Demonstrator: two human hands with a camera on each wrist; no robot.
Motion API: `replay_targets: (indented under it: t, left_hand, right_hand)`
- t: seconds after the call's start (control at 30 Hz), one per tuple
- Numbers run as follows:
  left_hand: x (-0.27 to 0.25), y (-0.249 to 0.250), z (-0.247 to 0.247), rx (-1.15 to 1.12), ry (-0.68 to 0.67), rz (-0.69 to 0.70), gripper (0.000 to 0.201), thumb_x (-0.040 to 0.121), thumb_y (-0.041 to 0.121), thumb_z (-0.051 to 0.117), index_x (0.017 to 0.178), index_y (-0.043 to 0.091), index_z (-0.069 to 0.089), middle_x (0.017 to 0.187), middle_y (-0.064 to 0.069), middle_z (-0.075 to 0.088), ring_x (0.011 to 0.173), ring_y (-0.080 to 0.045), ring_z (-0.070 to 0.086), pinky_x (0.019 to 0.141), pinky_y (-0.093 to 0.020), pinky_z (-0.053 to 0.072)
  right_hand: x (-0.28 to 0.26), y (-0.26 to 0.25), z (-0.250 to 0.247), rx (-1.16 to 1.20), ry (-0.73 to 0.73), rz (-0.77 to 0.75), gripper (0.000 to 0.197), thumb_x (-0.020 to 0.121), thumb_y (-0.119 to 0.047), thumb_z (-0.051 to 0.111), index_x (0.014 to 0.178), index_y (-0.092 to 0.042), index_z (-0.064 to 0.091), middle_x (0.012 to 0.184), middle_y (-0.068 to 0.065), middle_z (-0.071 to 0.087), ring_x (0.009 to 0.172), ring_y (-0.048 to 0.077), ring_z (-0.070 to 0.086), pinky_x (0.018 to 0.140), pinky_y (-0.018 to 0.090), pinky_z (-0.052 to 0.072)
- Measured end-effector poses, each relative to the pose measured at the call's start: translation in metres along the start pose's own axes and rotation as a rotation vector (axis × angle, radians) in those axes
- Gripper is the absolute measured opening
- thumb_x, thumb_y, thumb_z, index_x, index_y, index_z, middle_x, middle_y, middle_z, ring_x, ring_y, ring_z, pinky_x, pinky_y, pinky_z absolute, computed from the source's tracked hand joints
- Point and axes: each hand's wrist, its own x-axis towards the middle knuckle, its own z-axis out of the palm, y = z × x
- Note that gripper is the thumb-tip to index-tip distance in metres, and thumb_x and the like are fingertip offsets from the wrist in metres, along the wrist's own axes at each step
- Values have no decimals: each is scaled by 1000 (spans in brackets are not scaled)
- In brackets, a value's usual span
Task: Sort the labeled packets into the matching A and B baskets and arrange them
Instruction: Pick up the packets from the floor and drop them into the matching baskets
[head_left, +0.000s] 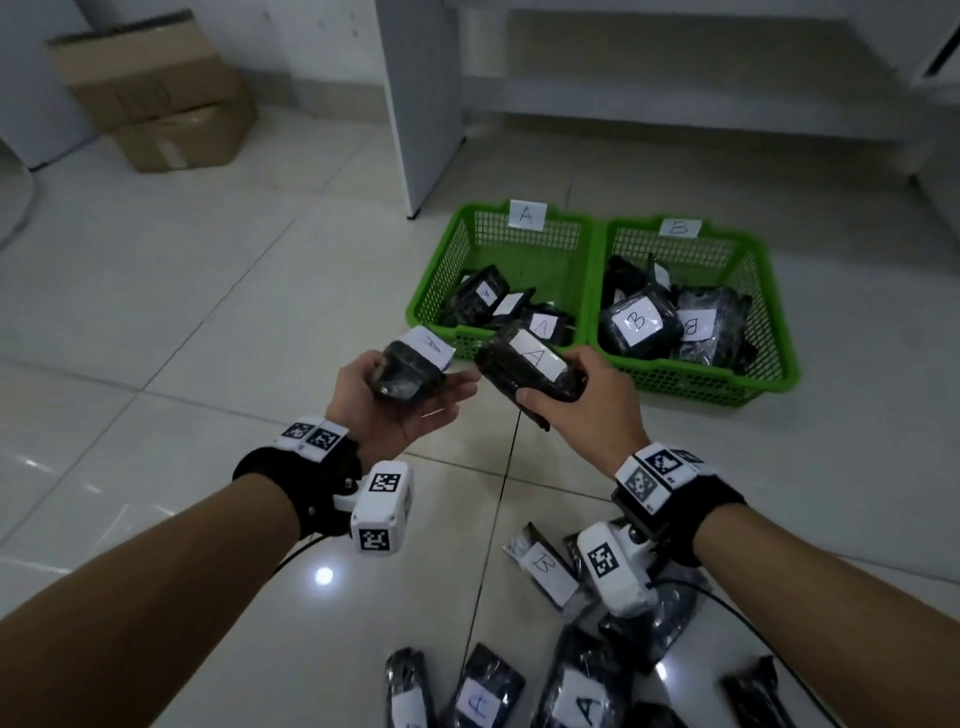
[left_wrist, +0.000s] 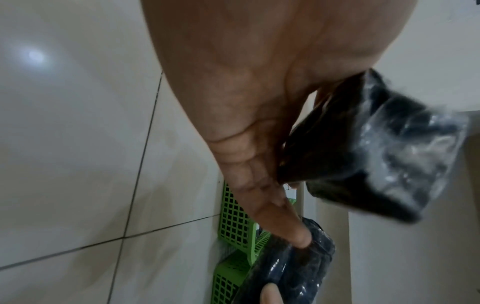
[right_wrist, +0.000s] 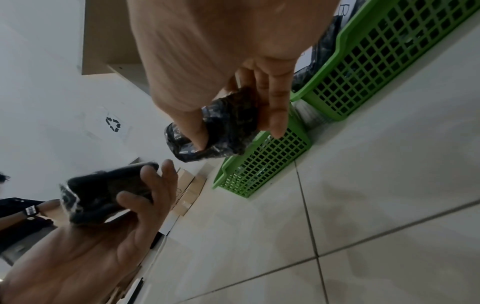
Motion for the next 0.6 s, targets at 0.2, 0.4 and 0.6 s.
replay_targets:
  t: [0.2, 0.4, 0.6]
  left_hand:
    - [25, 10, -6, -26, 86, 73, 57, 78, 20, 40, 125, -8, 56, 122, -27, 65, 96, -38, 70, 75, -39, 59]
    - [69, 48, -1, 191, 159, 234, 37, 72, 24, 46, 100, 6, 61, 83, -11, 66, 65, -27, 59, 56, -29, 42]
    - [127, 75, 0, 417, 233, 504, 54, 80, -22, 53, 126, 5, 59, 108, -10, 66, 92, -22, 66, 79, -34, 57]
  right_hand:
    - [27, 6, 2, -56, 93, -63, 57, 74, -44, 84, 122, -21, 63, 107, -5, 59, 92, 12, 61, 81, 30, 55]
    - [87, -6, 12, -141, 139, -109, 64, 88, -36, 73, 141, -21, 40, 133, 6, 48, 112, 25, 56, 91, 39, 52]
    - [128, 6, 46, -423, 48, -46, 56, 87, -30, 74, 134, -25, 44, 122, 8, 54, 110, 29, 55, 89, 42, 53]
